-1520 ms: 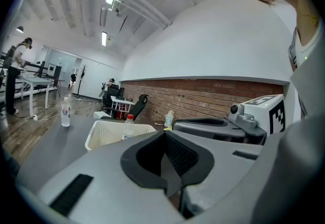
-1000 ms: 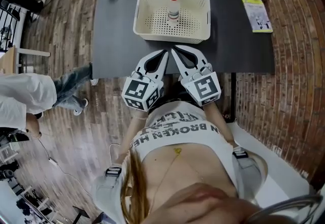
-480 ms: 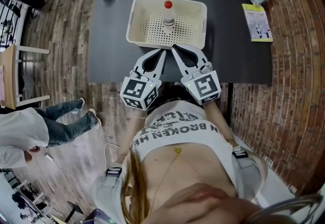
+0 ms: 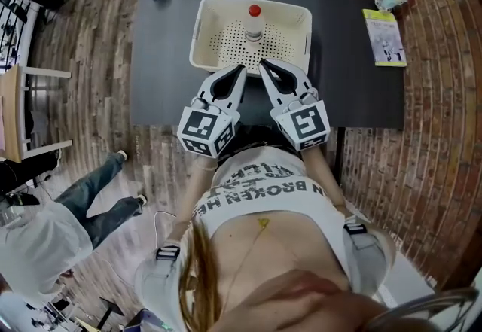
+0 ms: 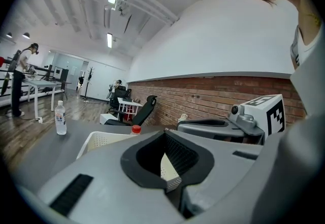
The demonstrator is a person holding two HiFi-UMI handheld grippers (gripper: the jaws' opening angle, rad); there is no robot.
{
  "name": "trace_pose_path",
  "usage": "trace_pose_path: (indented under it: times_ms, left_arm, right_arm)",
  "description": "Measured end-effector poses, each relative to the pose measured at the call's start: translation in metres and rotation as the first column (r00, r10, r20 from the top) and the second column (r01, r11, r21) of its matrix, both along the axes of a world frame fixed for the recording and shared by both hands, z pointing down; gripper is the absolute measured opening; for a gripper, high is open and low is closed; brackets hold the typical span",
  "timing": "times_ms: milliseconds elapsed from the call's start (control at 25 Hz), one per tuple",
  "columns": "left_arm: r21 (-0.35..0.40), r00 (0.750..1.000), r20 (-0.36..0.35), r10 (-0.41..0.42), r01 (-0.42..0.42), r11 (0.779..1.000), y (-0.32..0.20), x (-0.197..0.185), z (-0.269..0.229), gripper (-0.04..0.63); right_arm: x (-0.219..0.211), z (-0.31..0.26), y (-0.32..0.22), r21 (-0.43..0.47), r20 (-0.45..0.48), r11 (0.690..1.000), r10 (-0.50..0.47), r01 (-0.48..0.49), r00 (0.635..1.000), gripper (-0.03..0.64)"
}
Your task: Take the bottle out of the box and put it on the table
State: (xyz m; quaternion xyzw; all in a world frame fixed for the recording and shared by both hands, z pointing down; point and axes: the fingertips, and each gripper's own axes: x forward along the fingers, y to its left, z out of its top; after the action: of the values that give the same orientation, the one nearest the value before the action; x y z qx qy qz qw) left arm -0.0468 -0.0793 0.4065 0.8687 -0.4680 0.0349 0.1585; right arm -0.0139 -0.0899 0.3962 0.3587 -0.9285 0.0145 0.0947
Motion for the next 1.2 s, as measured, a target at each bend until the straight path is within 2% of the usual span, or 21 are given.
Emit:
trace_pose_path:
  times_ms: [360,520,760,1000,1200]
  left_arm:
    - [0.004,0.993,-0.009,0.117,-0.117,0.993,-0.027,-0.024,-0.002,0.0]
    - [-0.011,0.988,-0.009,0.154,-0.154,0.988,-0.03,-0.037,0.004,0.0]
    - [0.014,0.98,-0.01,0.197,-0.197,0.98,-0.037,-0.059,0.009,0.0]
    - [0.0,0.973,0.01,0.229,-0.229,0.973,-0.041,-0.053,0.015,0.0]
    - [-0.01,0.98,0.005,0.201,-0.201,0.98,-0.048,-0.04,0.012,0.0]
  right_arm:
    - [-0.027,-0.002,-0.022,-0.001,-0.008,0.994,0.105,-0.105,0.994,0.009]
    - [-0.041,0.003,-0.028,0.0,-0.011,0.99,0.142,-0.142,0.99,0.009]
    - [-0.06,0.011,-0.034,0.013,-0.02,0.981,0.195,-0.195,0.981,0.009]
    - [-0.051,0.015,-0.038,0.0,-0.029,0.977,0.213,-0.214,0.977,0.009]
    - [-0.037,0.011,-0.047,-0.023,-0.054,0.983,0.181,-0.183,0.982,0.009]
